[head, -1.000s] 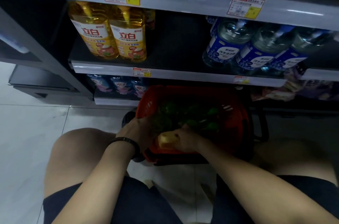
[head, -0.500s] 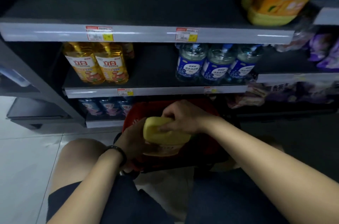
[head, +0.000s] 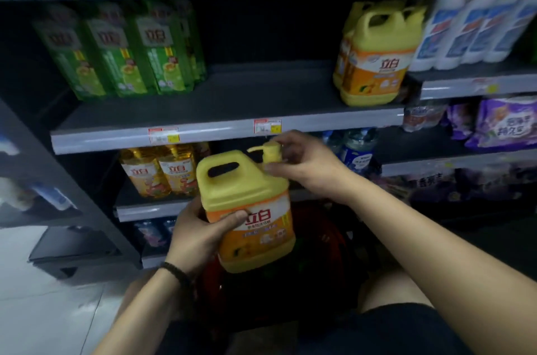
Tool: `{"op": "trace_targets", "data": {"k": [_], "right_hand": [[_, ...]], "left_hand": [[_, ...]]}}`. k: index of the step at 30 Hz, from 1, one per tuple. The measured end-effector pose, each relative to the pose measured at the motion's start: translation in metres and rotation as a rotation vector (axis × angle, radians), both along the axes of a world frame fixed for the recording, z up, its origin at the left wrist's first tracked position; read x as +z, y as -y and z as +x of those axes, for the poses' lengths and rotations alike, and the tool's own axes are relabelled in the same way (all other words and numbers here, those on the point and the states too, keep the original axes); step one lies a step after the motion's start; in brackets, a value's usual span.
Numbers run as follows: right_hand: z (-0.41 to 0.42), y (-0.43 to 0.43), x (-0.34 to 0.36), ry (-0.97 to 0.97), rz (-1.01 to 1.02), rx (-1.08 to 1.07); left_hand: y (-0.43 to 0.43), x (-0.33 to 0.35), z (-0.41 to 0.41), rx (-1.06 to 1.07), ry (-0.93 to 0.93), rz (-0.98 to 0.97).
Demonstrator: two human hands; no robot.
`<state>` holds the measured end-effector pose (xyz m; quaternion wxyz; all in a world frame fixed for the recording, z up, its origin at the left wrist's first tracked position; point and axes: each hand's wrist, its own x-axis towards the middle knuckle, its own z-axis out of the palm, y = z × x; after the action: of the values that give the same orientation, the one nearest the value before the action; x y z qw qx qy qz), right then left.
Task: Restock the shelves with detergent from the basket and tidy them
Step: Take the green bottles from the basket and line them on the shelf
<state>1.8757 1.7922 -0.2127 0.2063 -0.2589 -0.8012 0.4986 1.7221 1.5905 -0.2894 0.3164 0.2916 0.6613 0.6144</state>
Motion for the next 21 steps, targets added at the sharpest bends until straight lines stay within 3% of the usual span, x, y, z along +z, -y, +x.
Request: {"op": "trace_targets", "data": {"k": [4, 14, 21], "right_hand": [[0.033, -0.012, -0.004, 0.026, -0.126, 0.038], [0.036, -0.054, 0.017, -0.034, -0.068, -0.062], [0.023, -0.113, 0.040, -0.062, 0.032, -0.246]], "left_hand": [[-0.027, 0.042, -0.002, 0.005, 0.053, 0.111], [-0.118, 0.100, -0.013, -0.061, 0.067, 0.162], [-0.209, 0.125, -0.027, -0.191, -0.011, 0.223]]}}
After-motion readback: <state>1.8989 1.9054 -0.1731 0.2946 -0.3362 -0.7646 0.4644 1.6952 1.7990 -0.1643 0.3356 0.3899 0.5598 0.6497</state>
